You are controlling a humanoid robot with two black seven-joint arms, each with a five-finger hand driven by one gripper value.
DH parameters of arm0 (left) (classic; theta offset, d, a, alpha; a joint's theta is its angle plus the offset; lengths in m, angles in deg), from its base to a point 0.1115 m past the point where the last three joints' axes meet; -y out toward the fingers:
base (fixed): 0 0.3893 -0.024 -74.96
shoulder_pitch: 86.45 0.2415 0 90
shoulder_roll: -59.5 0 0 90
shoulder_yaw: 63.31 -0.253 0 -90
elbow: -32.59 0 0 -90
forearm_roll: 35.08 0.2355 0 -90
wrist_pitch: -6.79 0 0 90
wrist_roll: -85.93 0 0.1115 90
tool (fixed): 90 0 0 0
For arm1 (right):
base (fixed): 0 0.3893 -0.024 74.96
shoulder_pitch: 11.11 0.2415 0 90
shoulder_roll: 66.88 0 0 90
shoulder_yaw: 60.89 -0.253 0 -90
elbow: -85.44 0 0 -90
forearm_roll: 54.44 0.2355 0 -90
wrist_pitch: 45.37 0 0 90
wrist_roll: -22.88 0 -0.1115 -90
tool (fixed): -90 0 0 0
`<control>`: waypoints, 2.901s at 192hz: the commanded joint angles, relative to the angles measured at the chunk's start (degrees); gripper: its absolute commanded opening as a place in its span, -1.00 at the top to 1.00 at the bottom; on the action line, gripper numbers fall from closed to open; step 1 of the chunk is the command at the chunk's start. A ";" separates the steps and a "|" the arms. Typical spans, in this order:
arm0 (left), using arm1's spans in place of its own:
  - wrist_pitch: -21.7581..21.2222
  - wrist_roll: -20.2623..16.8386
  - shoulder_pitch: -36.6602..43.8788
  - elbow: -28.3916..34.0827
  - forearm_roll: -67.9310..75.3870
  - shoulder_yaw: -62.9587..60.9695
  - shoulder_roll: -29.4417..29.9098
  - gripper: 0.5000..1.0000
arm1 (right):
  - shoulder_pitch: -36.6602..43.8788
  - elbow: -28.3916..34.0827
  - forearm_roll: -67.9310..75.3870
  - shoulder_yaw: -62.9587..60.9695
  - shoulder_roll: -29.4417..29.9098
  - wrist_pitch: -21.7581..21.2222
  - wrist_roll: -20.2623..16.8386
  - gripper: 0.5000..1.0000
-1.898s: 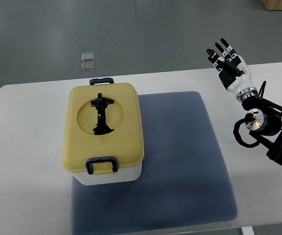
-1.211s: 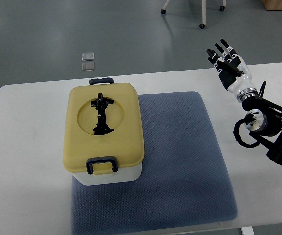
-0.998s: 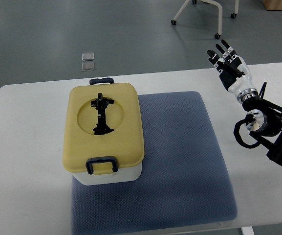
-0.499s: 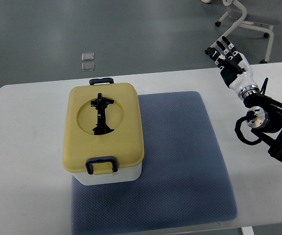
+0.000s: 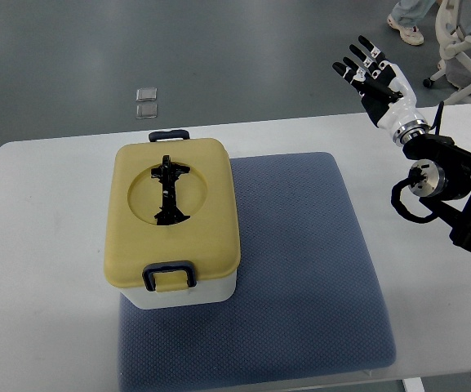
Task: Open white storage box with right hand
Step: 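Swing the right hand over the yellow lid toward its black handle, then close the right hand fingers around the black handle on the lid, then lift the yellow lid off the white box with the right hand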
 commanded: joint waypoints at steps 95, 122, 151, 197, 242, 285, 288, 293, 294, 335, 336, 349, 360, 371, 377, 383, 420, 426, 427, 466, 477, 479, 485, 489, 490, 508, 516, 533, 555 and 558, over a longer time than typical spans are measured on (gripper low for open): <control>0.00 0.00 0.01 0.00 -0.01 0.00 0.00 -1.00 | 27.52 13.86 -53.64 19.19 -9.90 -7.98 3.74 -0.71; 0.00 0.00 0.01 0.00 -0.01 0.00 0.00 -1.00 | 33.67 15.71 -66.39 19.28 -7.36 -9.74 3.74 -0.70; 0.00 0.00 0.01 0.00 -0.01 0.00 0.00 -1.00 | 39.21 18.17 -76.76 19.37 -2.96 -12.99 4.09 -0.69; 0.00 0.00 0.01 0.00 -0.01 0.00 0.00 -1.00 | 45.45 21.69 -84.15 24.37 5.12 -14.66 4.09 -0.66; 0.00 0.00 0.01 0.00 -0.01 0.00 0.00 -1.00 | 47.38 20.98 -91.00 29.38 9.87 -13.96 4.27 -0.60; 0.00 0.00 0.01 0.00 -0.01 0.00 0.00 -1.00 | 46.95 20.11 -93.38 29.56 9.79 -13.87 4.18 -0.32; 0.00 0.00 0.01 0.00 -0.01 0.00 0.00 -1.00 | 46.86 20.11 -93.38 29.56 9.70 -13.96 4.09 -0.29; 0.00 0.00 0.01 0.00 -0.01 0.00 0.00 -1.00 | 46.77 20.11 -93.38 29.56 9.79 -13.96 4.01 -0.25; 0.00 0.00 0.01 0.00 -0.01 0.00 0.00 -1.00 | 46.68 20.11 -93.46 29.56 9.70 -13.96 4.01 -0.24; 0.00 0.00 0.01 0.00 -0.01 0.00 0.00 -1.00 | 45.28 20.11 -93.99 29.47 10.05 -13.87 3.92 0.26; 0.00 0.00 0.01 0.00 -0.01 0.00 0.00 -1.00 | 45.19 20.11 -93.99 29.47 10.05 -13.87 3.92 0.27; 0.00 0.00 0.01 0.00 -0.01 0.00 0.00 -1.00 | 45.10 20.11 -93.99 29.38 10.23 -13.87 3.92 0.39; 0.00 0.00 0.01 0.00 -0.01 0.00 0.00 -1.00 | 44.75 20.11 -93.99 29.38 10.23 -13.61 3.83 0.40; 0.00 0.00 0.01 0.00 -0.01 0.00 0.00 -1.00 | 44.57 20.11 -93.99 29.38 10.23 -13.08 3.74 0.43; 0.00 0.00 0.01 0.00 -0.01 0.00 0.00 -1.00 | 44.57 20.11 -93.99 29.38 10.23 -12.90 3.74 0.48; 0.00 0.00 0.01 0.00 -0.01 0.00 0.00 -1.00 | 44.57 20.11 -93.99 29.38 10.23 -12.73 3.74 0.54; 0.00 0.00 0.01 0.00 -0.01 0.00 0.00 -1.00 | 44.57 20.11 -93.90 29.12 10.23 -12.55 3.74 0.84; 0.00 0.00 0.01 0.00 -0.01 0.00 0.00 -1.00 | 44.57 20.02 -93.90 29.03 10.23 -12.55 3.83 0.90; 0.00 0.00 0.01 0.00 -0.01 0.00 0.00 -1.00 | 44.57 20.02 -93.90 29.03 10.23 -12.55 3.83 0.90; 0.00 0.00 0.01 0.00 -0.01 0.00 0.00 -1.00 | 44.66 20.11 -93.82 28.77 10.23 -12.55 4.01 1.00; 0.00 0.00 0.01 0.00 -0.01 0.00 0.00 -1.00 | 44.66 20.11 -93.55 28.68 10.23 -12.55 4.09 1.00; 0.00 0.00 0.01 0.00 -0.01 0.00 0.00 -1.00 | 44.66 20.11 -93.55 28.68 10.23 -12.55 4.09 1.00; 0.00 0.00 0.01 0.00 -0.01 0.00 0.00 -1.00 | 44.66 20.11 -93.38 28.68 10.14 -12.55 4.18 1.00; 0.00 0.00 0.01 0.00 -0.01 0.00 0.00 -1.00 | 44.66 20.11 -93.38 28.59 10.14 -12.47 4.18 1.00; 0.00 0.00 0.01 0.00 -0.01 0.00 0.00 -1.00 | 44.66 20.11 -93.38 28.59 10.14 -12.55 4.18 1.00; 0.00 0.00 0.01 0.00 -0.01 0.00 0.00 -1.00 | 44.66 20.11 -93.11 28.51 9.96 -12.47 4.27 1.00; 0.00 0.00 0.01 0.00 -0.01 0.00 0.00 -1.00 | 44.66 20.11 -93.03 27.80 9.96 -12.47 4.27 1.00; 0.00 0.00 0.01 0.00 -0.01 0.00 0.00 -1.00 | 44.84 20.11 -93.03 26.40 9.96 -12.55 4.27 1.00; 0.00 0.00 0.01 0.00 -0.01 0.00 0.00 -1.00 | 45.10 20.02 -92.85 25.43 9.43 -12.55 4.36 1.00; 0.00 0.00 0.01 0.00 -0.01 0.00 0.00 -1.00 | 45.10 20.02 -92.85 25.25 9.35 -12.55 4.36 1.00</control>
